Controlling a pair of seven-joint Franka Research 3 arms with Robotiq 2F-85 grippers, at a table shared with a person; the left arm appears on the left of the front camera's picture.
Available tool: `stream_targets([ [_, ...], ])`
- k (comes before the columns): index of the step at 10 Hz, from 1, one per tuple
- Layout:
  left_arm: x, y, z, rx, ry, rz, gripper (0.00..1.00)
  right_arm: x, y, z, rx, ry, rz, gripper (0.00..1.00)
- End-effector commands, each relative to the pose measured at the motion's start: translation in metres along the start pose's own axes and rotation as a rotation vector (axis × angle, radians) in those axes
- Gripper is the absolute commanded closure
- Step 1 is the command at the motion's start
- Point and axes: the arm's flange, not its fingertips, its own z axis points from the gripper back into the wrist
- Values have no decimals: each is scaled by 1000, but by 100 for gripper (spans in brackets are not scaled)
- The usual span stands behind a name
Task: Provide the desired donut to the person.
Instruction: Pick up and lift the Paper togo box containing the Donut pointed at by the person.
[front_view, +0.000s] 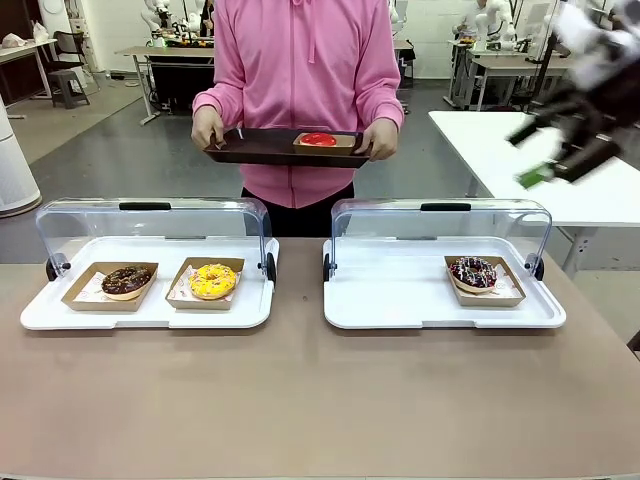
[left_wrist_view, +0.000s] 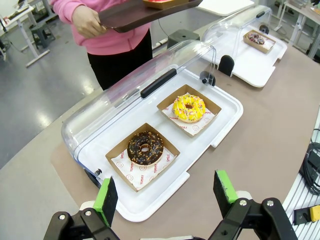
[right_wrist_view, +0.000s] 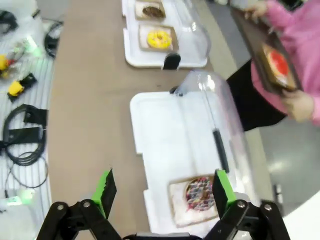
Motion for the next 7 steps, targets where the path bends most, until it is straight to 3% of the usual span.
stream_targets([
  [1,-1,0,0,-7,-11,6,0,-49,28,6,-106,-59,-177,0],
  [4,-1,0,0,-7,-11,6,0,-87,66,14,-188,-129,-365,0],
  [7,-1,0,0,-7,-11,6,0,-108,77,11,-250,-148,-442,0],
])
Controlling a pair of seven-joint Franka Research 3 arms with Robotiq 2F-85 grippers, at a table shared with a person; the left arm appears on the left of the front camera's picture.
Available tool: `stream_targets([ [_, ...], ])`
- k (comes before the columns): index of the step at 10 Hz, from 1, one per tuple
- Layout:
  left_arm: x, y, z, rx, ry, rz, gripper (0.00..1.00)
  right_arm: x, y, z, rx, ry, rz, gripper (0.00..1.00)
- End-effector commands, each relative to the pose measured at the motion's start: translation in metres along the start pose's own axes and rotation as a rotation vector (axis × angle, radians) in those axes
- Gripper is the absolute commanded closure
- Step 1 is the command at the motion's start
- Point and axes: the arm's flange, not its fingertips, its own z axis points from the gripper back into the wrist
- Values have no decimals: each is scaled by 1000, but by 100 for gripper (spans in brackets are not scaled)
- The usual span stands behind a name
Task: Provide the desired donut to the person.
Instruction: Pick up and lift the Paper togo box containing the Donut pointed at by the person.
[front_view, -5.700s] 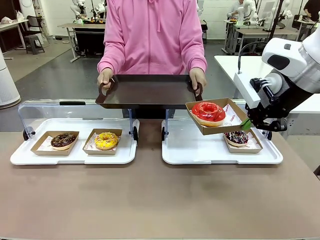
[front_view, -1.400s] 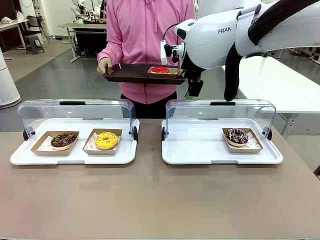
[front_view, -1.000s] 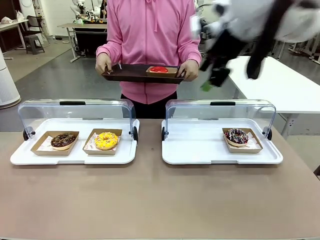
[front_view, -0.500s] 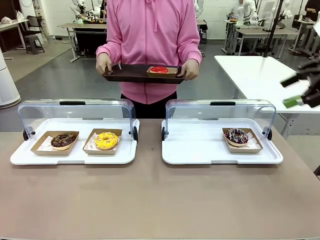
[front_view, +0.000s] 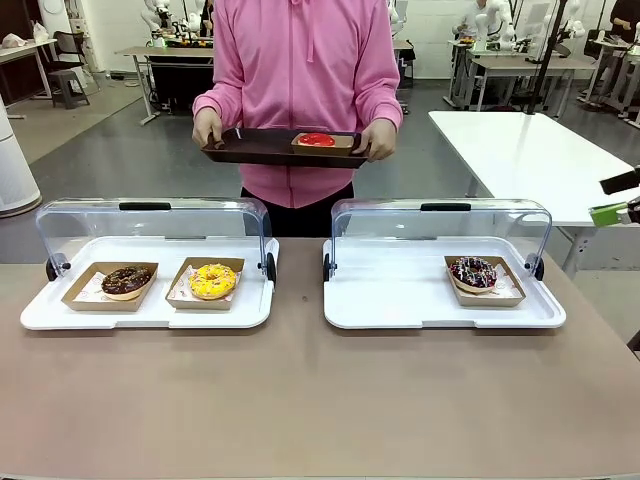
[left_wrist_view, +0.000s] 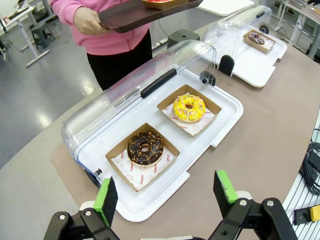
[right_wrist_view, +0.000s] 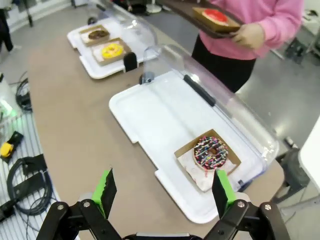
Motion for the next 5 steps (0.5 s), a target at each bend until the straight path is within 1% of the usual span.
stream_targets([
  [1,-1,0,0,-7,-11,6,0,-22,26,-17,-66,-29,-33,0],
  [3,-1,0,0,-7,-11,6,0,-22,21,-15,-116,-16,-62,0],
  [5,-1,0,0,-7,-11,6,0,-21,18,-15,-110,-23,-61,0],
])
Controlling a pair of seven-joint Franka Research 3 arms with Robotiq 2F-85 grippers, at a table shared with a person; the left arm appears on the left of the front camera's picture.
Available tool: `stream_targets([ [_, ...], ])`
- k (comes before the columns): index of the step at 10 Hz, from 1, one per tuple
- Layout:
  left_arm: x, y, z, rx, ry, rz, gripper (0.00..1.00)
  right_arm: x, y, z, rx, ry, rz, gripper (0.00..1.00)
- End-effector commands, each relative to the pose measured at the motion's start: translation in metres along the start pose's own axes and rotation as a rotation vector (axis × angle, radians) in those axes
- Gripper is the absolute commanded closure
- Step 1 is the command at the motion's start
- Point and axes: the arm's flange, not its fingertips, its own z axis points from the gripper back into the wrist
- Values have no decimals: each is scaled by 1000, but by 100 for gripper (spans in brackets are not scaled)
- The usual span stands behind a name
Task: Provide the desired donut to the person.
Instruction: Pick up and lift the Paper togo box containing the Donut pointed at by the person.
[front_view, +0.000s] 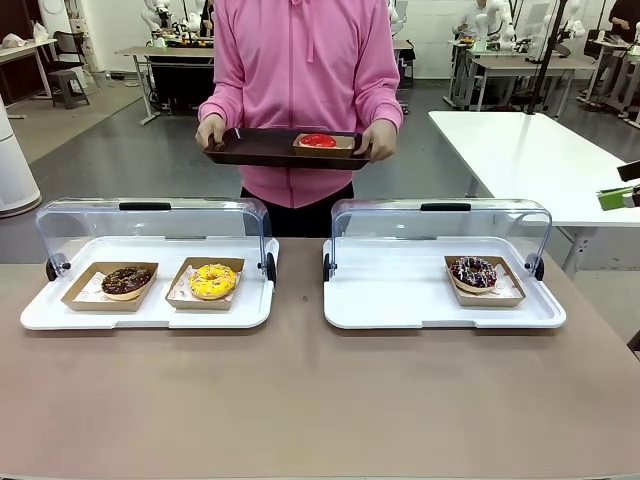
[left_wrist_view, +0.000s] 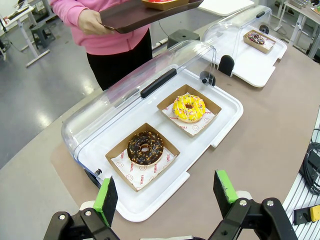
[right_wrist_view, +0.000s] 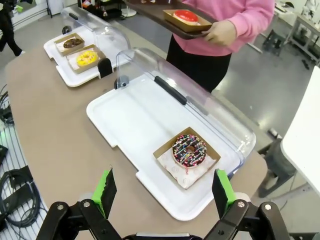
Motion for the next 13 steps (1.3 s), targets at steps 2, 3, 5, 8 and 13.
stream_targets([
  [2,-1,0,0,-7,-11,6,0,-23,30,-19,-11,-17,-15,0],
  [3,-1,0,0,-7,-11,6,0,-20,31,-20,-5,-21,-8,0],
  [5,-1,0,0,-7,-11,6,0,3,1,-3,1,-4,6,0],
  [8,-1,0,0,-7,-11,6,0,3,1,-3,1,-4,6,0],
  [13,-1,0,0,-7,-11,6,0,3,1,-3,1,-4,6,0],
])
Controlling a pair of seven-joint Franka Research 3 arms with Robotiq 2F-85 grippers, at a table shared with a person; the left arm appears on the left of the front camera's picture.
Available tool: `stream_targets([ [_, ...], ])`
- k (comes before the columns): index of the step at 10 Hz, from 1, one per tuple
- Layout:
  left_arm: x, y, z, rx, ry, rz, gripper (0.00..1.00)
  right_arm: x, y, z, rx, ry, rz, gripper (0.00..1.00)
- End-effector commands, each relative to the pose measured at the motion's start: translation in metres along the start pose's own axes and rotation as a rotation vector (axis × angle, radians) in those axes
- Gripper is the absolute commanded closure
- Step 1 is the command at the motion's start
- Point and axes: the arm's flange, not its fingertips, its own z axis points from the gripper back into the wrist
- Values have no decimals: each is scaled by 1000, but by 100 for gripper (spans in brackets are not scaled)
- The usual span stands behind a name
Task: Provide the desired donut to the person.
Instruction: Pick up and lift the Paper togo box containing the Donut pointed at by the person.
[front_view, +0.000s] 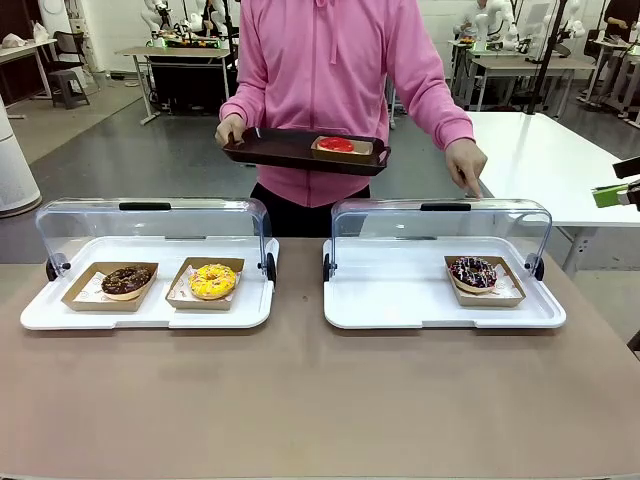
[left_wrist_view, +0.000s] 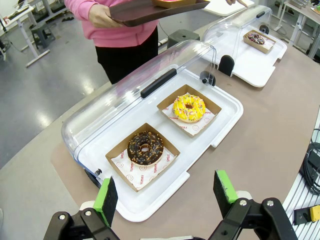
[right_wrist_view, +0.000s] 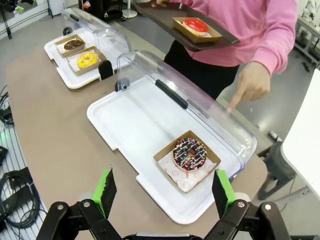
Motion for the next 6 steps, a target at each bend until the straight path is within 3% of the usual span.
stream_targets([
  [1,-1,0,0,-7,-11,6,0,-1,0,0,-1,4,-2,0],
  [6,-1,0,0,-7,-11,6,0,-1,0,0,-1,4,-2,0],
])
